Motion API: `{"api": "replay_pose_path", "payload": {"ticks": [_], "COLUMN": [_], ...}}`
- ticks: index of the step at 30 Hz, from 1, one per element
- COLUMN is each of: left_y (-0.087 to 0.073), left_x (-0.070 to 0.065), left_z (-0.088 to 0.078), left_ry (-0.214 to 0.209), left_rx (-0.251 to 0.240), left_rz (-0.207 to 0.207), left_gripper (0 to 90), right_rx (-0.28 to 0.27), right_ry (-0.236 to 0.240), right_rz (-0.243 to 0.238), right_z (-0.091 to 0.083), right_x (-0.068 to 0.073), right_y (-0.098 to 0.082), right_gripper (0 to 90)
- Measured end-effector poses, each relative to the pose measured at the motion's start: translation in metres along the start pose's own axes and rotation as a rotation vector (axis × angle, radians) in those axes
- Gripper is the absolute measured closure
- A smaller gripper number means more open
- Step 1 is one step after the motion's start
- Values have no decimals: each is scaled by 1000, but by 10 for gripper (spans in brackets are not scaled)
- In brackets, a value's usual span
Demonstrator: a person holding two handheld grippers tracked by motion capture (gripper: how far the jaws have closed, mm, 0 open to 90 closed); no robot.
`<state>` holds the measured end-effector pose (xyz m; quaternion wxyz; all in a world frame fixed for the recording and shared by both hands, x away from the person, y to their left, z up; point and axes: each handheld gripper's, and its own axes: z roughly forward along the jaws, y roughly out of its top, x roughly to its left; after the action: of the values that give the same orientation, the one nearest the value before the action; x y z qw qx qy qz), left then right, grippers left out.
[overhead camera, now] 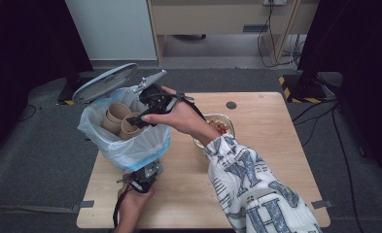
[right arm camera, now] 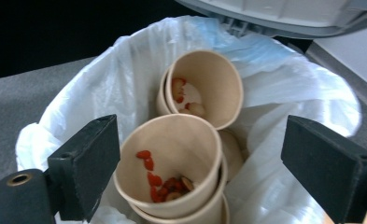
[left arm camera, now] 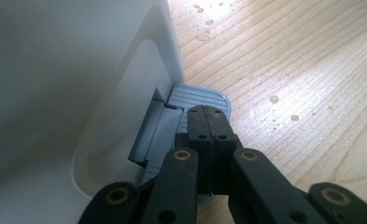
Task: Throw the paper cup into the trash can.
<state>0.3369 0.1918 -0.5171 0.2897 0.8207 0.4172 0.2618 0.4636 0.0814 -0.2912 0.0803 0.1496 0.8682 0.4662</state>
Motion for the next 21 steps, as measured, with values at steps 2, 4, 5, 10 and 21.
{"api": "replay_pose_path", "payload": {"ticks": [2, 4, 5, 10, 21], "left_y": [0, 0, 0, 0, 0], "left_x": [0, 0, 0, 0, 0], "left_z": [0, 0, 0, 0, 0], "left_ry": [0, 0, 0, 1, 2], "left_rx": [0, 0, -1, -1, 1], "left_rz": [0, -1, -1, -2, -5], "left_gripper": [894, 894, 894, 894, 894], "right_rx": [-6, -8, -12, -16, -40], "right_ry": [-10, -20, -22, -34, -78], "right_rz": [1, 9, 13, 31, 62], "right_z": [-2, -5, -7, -14, -32], "right_x": [-2, -4, -6, -12, -26], "right_y": [-1, -2, -3, -7, -19], "right_gripper": [113, 110, 106, 96, 84]}}
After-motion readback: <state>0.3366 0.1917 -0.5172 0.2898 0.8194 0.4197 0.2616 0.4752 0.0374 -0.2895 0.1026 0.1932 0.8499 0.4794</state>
